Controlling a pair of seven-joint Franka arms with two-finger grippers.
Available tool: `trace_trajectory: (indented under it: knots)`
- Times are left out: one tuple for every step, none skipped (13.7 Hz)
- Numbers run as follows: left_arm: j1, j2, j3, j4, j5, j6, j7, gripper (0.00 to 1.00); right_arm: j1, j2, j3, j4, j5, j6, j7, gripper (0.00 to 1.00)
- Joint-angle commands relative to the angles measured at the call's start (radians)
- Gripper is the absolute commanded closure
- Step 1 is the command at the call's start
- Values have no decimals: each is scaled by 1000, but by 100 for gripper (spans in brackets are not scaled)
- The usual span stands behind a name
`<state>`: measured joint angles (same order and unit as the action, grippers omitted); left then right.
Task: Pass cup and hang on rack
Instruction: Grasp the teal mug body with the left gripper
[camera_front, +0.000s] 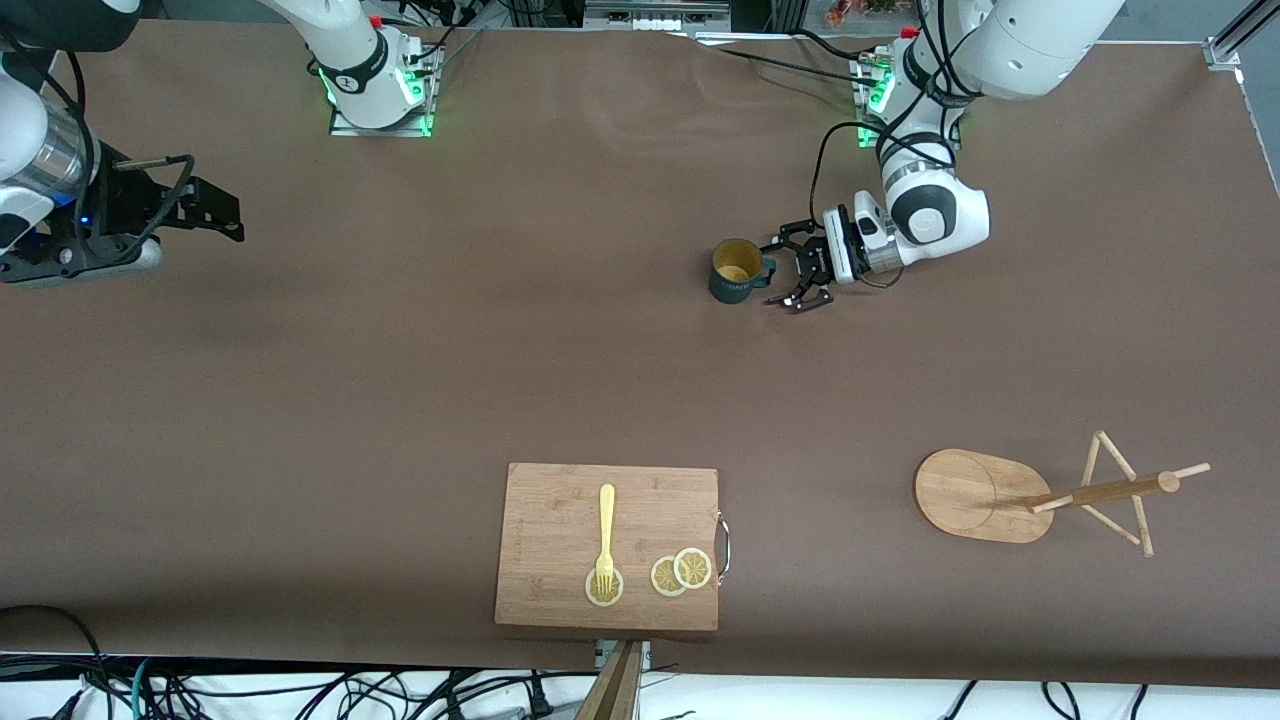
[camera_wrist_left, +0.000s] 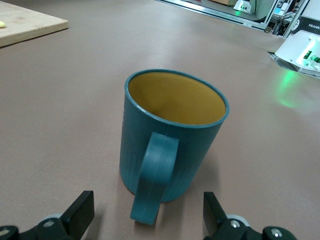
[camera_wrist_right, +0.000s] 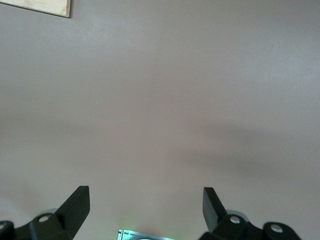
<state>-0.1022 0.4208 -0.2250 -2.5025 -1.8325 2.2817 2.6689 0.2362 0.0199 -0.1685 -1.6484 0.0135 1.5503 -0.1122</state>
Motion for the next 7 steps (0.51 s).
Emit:
trace_trajectory:
  knots:
    - [-20,15,-13,14,-71,22,45,36,-147,-35,165,-30,-18,16,-11,0]
    - [-21,16,-13,16,-73,22,57,47,-147,-35,165,-30,-24,16,-11,0]
    - [-19,15,-13,14,-73,22,55,83,-147,-38,165,-30,-24,16,-11,0]
    - [-17,16,-13,13,-73,21,43,100,-146,-40,167,-31,-24,22,-11,0]
    - [-16,13,-11,13,-73,21,31,100,-146,-41,167,-31,-24,24,-11,0]
    - [-14,12,-11,13,-73,21,5,100,-146,-41,167,-31,-24,25,-11,0]
    - [-7,6,-11,13,-68,21,-56,100,-146,-40,167,-31,-24,34,-12,0]
